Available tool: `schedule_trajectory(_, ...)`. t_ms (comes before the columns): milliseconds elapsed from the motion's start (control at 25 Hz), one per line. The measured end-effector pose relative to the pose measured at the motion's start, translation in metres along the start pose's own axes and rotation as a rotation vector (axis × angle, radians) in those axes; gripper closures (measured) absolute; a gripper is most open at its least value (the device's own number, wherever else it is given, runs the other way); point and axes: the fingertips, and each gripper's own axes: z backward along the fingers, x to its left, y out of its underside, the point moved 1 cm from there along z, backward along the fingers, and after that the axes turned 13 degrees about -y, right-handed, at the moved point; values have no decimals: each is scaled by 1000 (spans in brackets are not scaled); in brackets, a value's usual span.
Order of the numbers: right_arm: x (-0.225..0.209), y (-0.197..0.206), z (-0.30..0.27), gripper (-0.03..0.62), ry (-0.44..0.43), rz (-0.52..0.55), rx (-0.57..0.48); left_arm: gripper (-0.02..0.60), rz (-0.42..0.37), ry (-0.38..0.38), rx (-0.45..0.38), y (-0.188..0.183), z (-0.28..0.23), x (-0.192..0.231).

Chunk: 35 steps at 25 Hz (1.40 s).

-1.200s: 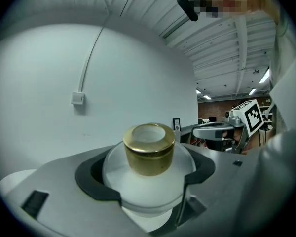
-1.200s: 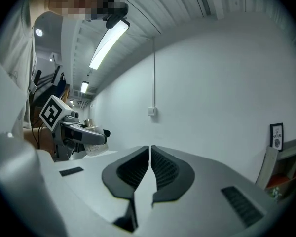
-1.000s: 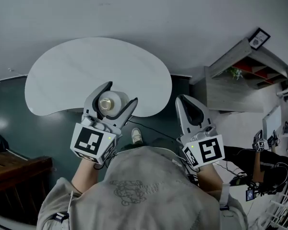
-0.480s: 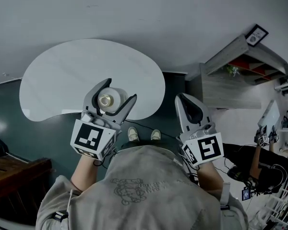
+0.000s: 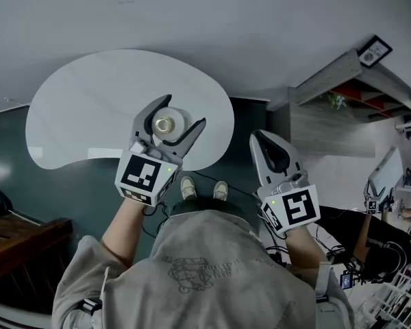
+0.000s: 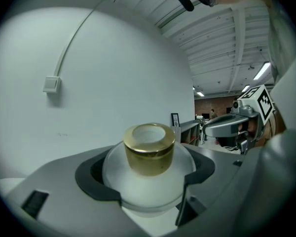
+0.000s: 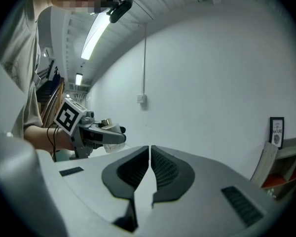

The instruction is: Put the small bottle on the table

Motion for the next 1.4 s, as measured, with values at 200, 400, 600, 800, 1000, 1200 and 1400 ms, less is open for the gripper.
schedule_trajectory(200,-19,-5,-7,559,18,13,-13,241,-23,39,-12,18,-45,-12)
schedule_trajectory(400,-35,-3,-18,559,22,21,-15,241,-23,68,-26,44,-91,-19)
schedule_trajectory(600,-45,5,-36,559,22,0,-12,241,-23,87,-48,74,-130,-17)
schedule_trajectory(800,-50,18,-52,560,21,-26,7,241,2,104,-30,109,-159,-13)
schedule_trajectory(1000,-58,36,-62,559,24,-60,32,241,-5,109,12,143,-179,-11)
schedule_trajectory(1200,-64,52,-73,559,27,-92,51,241,-41,125,66,178,-198,-12)
schedule_trajectory(1400,-70,68,-86,559,20,-117,70,241,-56,134,120,210,-216,-12)
